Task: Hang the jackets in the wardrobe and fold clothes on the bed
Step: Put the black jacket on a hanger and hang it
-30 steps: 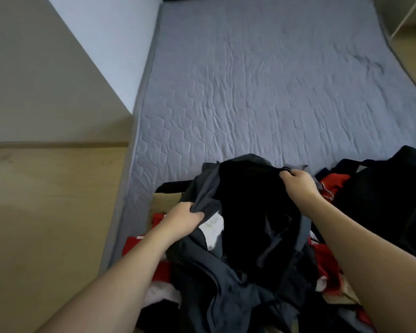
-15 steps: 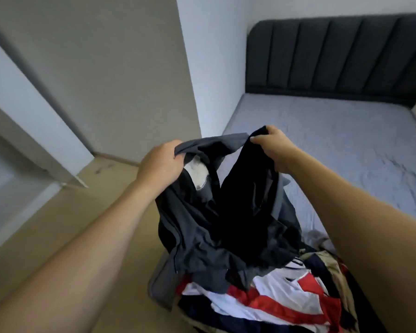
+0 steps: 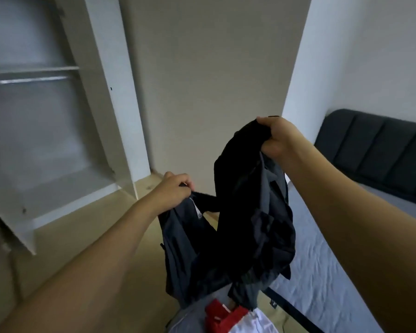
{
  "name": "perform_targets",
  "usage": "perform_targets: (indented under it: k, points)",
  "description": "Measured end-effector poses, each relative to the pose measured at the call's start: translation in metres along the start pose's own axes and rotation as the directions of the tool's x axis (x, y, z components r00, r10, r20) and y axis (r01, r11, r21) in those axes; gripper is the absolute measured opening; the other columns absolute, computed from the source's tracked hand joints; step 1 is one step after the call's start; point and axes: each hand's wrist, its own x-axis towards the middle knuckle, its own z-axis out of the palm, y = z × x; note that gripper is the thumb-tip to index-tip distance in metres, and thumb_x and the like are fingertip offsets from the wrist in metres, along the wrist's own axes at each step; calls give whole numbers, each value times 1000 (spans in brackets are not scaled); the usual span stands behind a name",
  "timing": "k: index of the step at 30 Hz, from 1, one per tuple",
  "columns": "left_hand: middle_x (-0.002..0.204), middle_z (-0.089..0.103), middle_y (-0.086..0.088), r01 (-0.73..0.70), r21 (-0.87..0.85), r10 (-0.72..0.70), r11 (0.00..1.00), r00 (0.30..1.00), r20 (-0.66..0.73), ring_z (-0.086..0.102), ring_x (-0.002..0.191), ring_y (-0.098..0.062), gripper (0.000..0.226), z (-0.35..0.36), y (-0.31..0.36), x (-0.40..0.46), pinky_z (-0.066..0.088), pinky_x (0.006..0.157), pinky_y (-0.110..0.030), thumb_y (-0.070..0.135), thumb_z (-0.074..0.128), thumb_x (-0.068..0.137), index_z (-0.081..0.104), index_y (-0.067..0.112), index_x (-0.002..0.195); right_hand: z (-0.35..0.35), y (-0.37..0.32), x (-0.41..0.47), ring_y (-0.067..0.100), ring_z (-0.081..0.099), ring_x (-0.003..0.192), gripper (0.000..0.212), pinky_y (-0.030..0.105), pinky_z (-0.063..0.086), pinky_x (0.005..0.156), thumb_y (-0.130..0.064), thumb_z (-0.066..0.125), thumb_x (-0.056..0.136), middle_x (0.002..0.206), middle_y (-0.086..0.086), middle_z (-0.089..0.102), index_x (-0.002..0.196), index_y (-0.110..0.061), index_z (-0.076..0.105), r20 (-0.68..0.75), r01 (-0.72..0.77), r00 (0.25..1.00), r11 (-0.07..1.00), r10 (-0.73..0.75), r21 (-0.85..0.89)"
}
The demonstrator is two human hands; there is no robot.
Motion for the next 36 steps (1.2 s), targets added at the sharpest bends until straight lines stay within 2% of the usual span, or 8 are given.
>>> perform_targets:
  k: [4,8,15,18,24,29,33,36]
  points:
    - [126,29,8,177,25,-179,984,981,76,36,123,-16,89,-32,-21,8,37,93,-28,95,44,55,62,40,122,91,5,21,35,60,111,23,44,46,101,-7,48,97,116,23,62,111,9,57,69,-16,998,992,8,123]
    - [148,25,5,237,-7,-237,971,971,12,31,137,-26,139,-65,-24,22,31,113,-40,105,46,32,32,30,149,180,20,32,32,58,112,19,43,43,105,-8,43,99,107,18,59,103,7,54,279,-50,960,987,6,152]
    - [114,62,0,175,-419,-238,891,966,-103,61,101,-21,59,-148,-79,61,51,89,-30,39,63,85,50,10,135,272,42,67,23,59,75,24,38,48,88,-17,40,93,79,9,60,81,-6,58,542,27,840,998,9,-59]
    - [119,62,-6,146,-632,-274,761,955,-110,62,103,-22,60,-190,-105,81,51,90,-30,32,64,90,45,6,140,285,57,100,26,62,96,30,42,43,94,-30,41,95,106,10,65,111,-9,55,436,41,896,961,86,-274]
    - [132,56,-13,150,-774,-418,615,894,-159,58,112,-29,58,-258,-149,144,49,97,-39,33,58,95,40,6,144,296,154,150,23,55,84,6,36,41,79,-18,55,87,94,7,61,86,-17,61,328,45,905,705,271,-708]
    - [134,56,-9,145,-823,-504,549,843,-188,56,116,-27,58,-292,-184,200,46,103,-43,39,56,96,40,11,144,324,213,205,24,59,112,71,38,49,96,-31,80,75,125,2,58,135,-24,42,363,82,763,478,534,-875]
    - [132,57,-11,129,-857,-566,498,798,-208,57,115,-29,60,-333,-205,246,47,102,-42,47,54,95,45,10,142,361,241,275,38,32,130,66,51,33,107,-49,52,91,141,12,33,147,-27,26,326,332,936,-24,128,-943]
    - [126,60,-13,150,-849,-588,506,781,-213,59,110,-29,57,-371,-226,273,49,99,-41,49,55,94,51,9,135,396,245,327,33,54,102,36,42,47,89,-16,37,95,117,15,56,127,-17,54,329,353,932,164,-155,-921]
